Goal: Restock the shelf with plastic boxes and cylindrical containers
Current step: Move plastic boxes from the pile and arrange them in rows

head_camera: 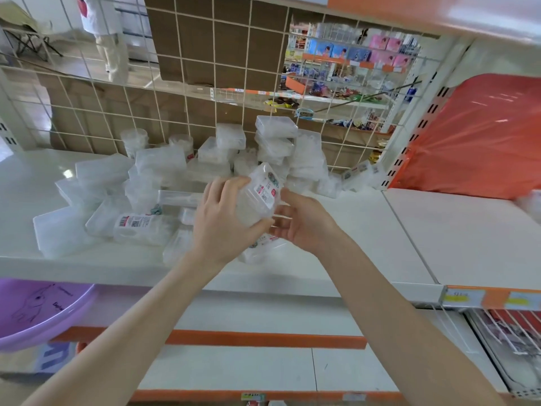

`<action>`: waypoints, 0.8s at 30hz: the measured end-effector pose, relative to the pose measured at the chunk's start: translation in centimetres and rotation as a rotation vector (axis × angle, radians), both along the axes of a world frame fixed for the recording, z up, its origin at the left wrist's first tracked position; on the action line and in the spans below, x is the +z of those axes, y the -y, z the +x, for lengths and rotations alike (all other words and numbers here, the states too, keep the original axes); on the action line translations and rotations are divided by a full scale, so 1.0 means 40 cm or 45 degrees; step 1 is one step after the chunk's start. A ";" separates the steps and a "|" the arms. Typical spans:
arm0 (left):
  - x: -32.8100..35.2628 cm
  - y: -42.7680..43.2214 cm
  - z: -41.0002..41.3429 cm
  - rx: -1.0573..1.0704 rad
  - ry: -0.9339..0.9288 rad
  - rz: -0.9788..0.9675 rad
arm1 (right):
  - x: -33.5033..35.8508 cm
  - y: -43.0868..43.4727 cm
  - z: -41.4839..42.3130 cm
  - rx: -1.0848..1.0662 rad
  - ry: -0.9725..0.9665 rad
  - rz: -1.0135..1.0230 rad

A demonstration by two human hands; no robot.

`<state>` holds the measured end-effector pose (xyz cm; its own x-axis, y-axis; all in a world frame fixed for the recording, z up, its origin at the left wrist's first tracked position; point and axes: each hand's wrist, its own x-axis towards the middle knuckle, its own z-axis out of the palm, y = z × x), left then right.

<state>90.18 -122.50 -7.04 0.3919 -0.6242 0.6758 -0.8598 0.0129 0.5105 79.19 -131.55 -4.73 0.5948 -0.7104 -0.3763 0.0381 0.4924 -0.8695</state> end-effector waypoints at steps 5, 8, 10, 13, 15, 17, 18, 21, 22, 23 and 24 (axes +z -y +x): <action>-0.030 0.000 -0.042 0.006 0.076 0.033 | -0.002 -0.002 0.003 -0.031 0.076 0.136; -0.049 -0.017 -0.034 -0.056 0.053 0.178 | 0.004 0.015 -0.013 -0.010 -0.005 -0.083; -0.045 -0.026 -0.016 -0.083 0.002 0.246 | 0.007 0.029 -0.029 -0.004 -0.090 -0.249; -0.032 -0.039 0.019 -0.106 0.000 0.295 | 0.007 0.047 -0.049 0.031 -0.210 -0.458; -0.024 -0.043 0.038 -0.158 0.047 0.354 | 0.006 0.051 -0.059 0.132 -0.228 -0.544; -0.019 -0.041 0.049 -0.274 0.078 0.447 | 0.008 0.049 -0.065 0.306 -0.231 -0.658; -0.019 -0.037 0.051 -0.338 0.088 0.483 | 0.010 0.046 -0.067 0.401 -0.235 -0.714; -0.022 -0.026 0.053 -0.419 0.110 0.527 | 0.009 0.039 -0.063 0.549 -0.256 -0.816; -0.025 -0.024 0.054 -0.413 0.112 0.526 | 0.006 0.036 -0.061 0.538 -0.281 -0.842; -0.029 -0.024 0.055 -0.398 0.108 0.520 | 0.003 0.034 -0.062 0.513 -0.324 -0.879; -0.032 -0.023 0.054 -0.380 0.102 0.509 | 0.001 0.031 -0.065 0.492 -0.384 -0.944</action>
<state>92.36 -121.57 -8.34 0.1139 -0.9172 0.3819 -0.8850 0.0810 0.4584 76.58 -132.80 -4.71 0.7932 -0.6038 -0.0785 -0.2967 -0.2706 -0.9158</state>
